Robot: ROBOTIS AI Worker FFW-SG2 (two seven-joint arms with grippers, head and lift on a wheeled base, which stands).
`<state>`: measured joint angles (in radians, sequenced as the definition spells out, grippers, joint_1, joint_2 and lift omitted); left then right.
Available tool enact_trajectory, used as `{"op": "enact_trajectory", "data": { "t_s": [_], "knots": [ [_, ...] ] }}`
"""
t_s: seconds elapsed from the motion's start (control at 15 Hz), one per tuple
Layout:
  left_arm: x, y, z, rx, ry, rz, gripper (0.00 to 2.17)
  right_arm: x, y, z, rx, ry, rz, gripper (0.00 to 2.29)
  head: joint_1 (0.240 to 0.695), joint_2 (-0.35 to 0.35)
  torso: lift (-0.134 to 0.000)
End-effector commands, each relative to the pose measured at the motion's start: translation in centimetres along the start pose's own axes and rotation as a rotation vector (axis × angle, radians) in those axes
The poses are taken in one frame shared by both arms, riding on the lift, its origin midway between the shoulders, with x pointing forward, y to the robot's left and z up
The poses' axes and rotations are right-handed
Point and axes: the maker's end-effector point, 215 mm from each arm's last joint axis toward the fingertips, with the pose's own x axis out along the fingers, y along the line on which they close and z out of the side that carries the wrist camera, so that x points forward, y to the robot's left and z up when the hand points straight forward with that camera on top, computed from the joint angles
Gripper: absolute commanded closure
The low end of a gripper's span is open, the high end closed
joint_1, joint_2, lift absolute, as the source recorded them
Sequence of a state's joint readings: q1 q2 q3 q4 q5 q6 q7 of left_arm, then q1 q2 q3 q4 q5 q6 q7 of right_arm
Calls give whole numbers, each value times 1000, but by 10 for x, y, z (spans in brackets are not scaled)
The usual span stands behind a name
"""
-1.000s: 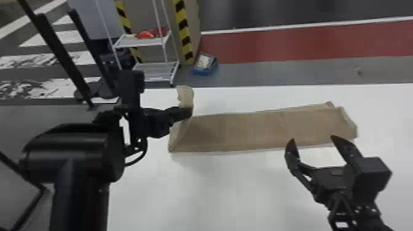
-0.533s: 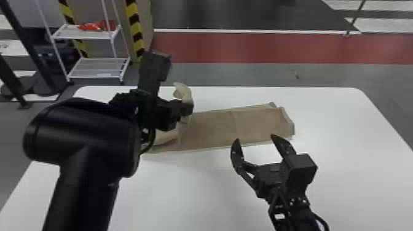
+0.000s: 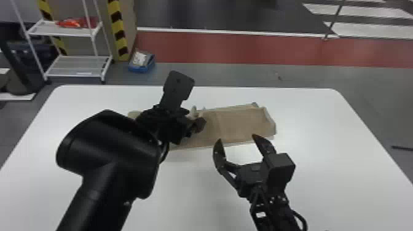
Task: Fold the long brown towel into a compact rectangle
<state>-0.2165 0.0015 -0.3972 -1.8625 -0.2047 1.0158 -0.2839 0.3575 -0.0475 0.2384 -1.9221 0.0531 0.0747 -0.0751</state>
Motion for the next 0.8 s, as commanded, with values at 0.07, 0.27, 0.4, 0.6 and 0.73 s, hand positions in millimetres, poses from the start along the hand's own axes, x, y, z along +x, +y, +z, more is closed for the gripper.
{"op": "enact_trajectory", "data": {
  "t_s": [0.07,0.27,0.4,0.6,0.73],
  "knots": [
    [-4,-9,-3,-9,-10,-13,29,3,3,1,-2,-2,7,97,695,-101,-123],
    [-20,16,-5,-57,-70,30,26,25,10,-7,-22,47,23,97,695,-99,-123],
    [-37,52,-17,-139,-117,72,22,51,19,-11,-43,83,50,97,695,-71,-123],
    [-66,113,-48,-287,-169,149,22,89,36,-15,-60,124,100,97,695,11,-123],
    [-88,158,-66,-343,-221,239,22,108,47,-16,-50,146,138,100,695,68,-123]
  ]
}}
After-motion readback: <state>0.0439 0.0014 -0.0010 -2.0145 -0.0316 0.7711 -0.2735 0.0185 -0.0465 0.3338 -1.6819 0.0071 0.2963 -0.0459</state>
